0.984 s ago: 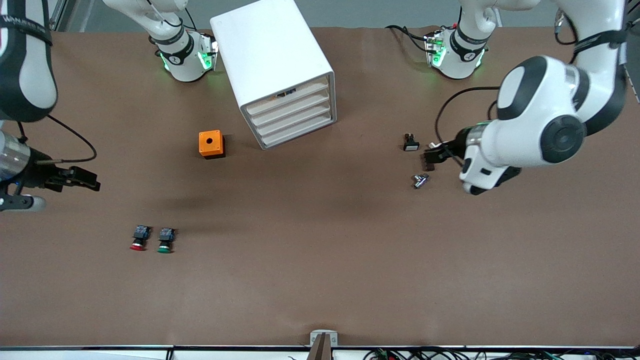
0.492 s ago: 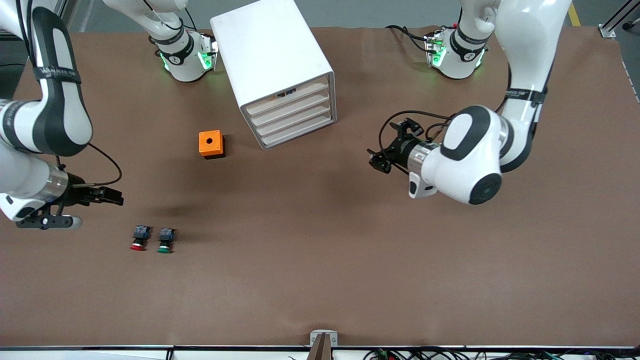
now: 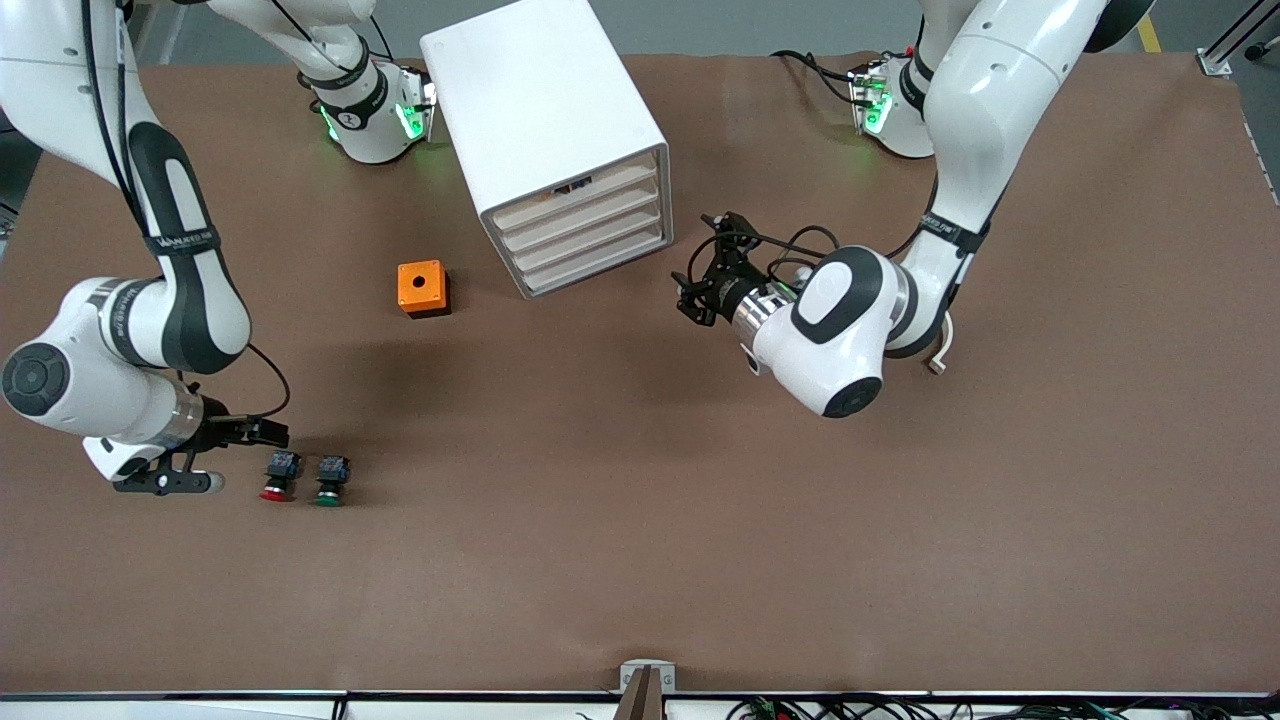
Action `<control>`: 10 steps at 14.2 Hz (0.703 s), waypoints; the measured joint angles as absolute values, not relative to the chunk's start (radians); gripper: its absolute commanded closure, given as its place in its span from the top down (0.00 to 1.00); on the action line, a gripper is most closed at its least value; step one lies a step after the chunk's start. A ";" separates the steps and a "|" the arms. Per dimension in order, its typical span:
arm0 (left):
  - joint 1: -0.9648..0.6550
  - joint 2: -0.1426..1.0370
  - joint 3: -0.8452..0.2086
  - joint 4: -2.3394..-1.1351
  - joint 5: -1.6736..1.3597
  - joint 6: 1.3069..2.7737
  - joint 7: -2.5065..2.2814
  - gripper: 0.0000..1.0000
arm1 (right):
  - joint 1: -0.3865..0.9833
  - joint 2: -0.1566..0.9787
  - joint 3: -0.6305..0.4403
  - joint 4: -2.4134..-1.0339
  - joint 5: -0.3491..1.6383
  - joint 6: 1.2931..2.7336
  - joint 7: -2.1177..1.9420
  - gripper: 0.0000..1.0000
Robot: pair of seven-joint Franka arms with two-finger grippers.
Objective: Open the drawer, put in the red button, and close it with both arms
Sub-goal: 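Reach the left gripper to the drawer while the right gripper reaches the red button, then pull the drawer open with the left gripper while the right gripper grasps the red button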
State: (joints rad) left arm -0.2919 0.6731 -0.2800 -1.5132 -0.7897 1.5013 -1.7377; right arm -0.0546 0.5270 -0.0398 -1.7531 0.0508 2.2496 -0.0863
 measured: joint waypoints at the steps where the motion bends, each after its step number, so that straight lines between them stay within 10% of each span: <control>1: -0.291 0.694 -0.283 -1.512 -0.802 1.515 -1.798 1.00 | -0.055 0.544 -0.041 -1.753 0.067 2.271 -0.084 1.00; 6: -0.285 0.793 -0.298 -1.507 -0.840 1.543 -1.998 1.00 | -0.064 0.629 -0.047 -1.754 0.099 2.376 -0.079 1.00; 10: -0.286 0.844 -0.320 -1.506 -0.897 1.544 -2.060 0.71 | -0.070 0.662 -0.049 -1.754 0.130 2.412 -0.076 1.00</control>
